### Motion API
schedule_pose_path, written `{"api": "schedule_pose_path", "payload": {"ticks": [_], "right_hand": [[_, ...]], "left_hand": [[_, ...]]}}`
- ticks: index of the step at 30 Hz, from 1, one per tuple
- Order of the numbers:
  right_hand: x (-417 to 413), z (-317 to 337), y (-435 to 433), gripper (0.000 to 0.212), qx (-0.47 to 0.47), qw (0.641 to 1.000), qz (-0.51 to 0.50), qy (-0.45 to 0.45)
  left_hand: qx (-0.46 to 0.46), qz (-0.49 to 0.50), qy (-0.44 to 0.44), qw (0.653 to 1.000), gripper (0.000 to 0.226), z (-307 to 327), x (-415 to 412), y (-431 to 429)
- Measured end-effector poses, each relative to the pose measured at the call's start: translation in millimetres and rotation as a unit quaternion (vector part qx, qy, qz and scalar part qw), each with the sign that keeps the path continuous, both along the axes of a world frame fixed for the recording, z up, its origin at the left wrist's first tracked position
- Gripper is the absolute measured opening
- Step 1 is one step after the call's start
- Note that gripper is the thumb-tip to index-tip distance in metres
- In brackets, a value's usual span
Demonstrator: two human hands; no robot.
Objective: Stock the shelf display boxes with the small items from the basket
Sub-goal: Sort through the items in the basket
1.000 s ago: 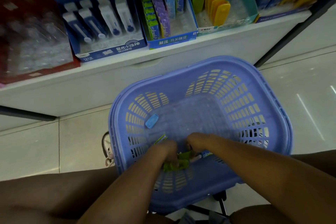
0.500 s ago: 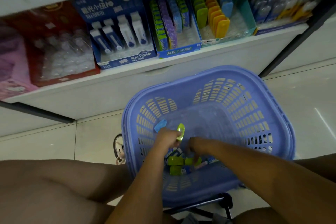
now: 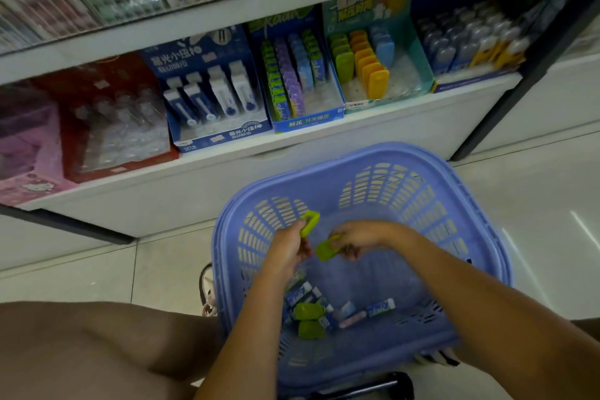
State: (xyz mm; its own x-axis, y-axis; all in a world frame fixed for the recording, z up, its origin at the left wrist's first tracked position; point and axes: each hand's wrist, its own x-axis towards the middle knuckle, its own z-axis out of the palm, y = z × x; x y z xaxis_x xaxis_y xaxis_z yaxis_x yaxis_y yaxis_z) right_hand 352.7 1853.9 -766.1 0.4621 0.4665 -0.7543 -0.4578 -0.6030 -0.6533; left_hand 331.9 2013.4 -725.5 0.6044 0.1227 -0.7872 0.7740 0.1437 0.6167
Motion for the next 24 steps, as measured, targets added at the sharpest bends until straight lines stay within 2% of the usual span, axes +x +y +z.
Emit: {"api": "schedule_pose_path", "payload": {"ticks": [2,5,9,12,14,15,17,19,22,24], "right_hand": [[11,23,-18,0.007,0.054,0.997,-0.059,-0.008],[21,61,-49,0.012,0.062,0.988,-0.099,-0.106],[32,115,-85,0.013,0.104,0.945,-0.233,-0.205],[38,145,-102,0.013,0.192,0.906,-0.316,-0.208],[41,157,-104,0.016,0.229,0.897,-0.317,-0.204],[42,161,-103,0.02,0.216,0.902,-0.297,-0.227],[44,166,-100,0.026,0.113,0.906,-0.234,-0.335],[49,170,-99,0.021,0.012,0.878,-0.182,-0.442],[60,178,-98,0.016,-0.016,0.864,-0.178,-0.472],[68,183,-94,0.024,0.004,0.857,-0.201,-0.474]], "left_hand": [[-0.035,0.017,-0.021,0.999,0.024,12,7,-8],[-0.091,0.0,-0.067,0.994,0.018,36,17,-23],[-0.141,-0.036,-0.142,0.979,0.014,73,30,-45],[-0.212,-0.034,-0.173,0.961,0.016,101,41,-61],[-0.27,-0.023,-0.188,0.944,0.019,116,48,-72],[-0.284,-0.022,-0.197,0.938,0.02,122,51,-77],[-0.279,-0.022,-0.218,0.935,0.022,130,56,-83],[-0.264,-0.024,-0.233,0.936,0.022,133,61,-83],[-0.257,-0.019,-0.246,0.935,0.022,136,69,-77],[-0.268,-0.001,-0.254,0.93,0.021,138,73,-71]]}}
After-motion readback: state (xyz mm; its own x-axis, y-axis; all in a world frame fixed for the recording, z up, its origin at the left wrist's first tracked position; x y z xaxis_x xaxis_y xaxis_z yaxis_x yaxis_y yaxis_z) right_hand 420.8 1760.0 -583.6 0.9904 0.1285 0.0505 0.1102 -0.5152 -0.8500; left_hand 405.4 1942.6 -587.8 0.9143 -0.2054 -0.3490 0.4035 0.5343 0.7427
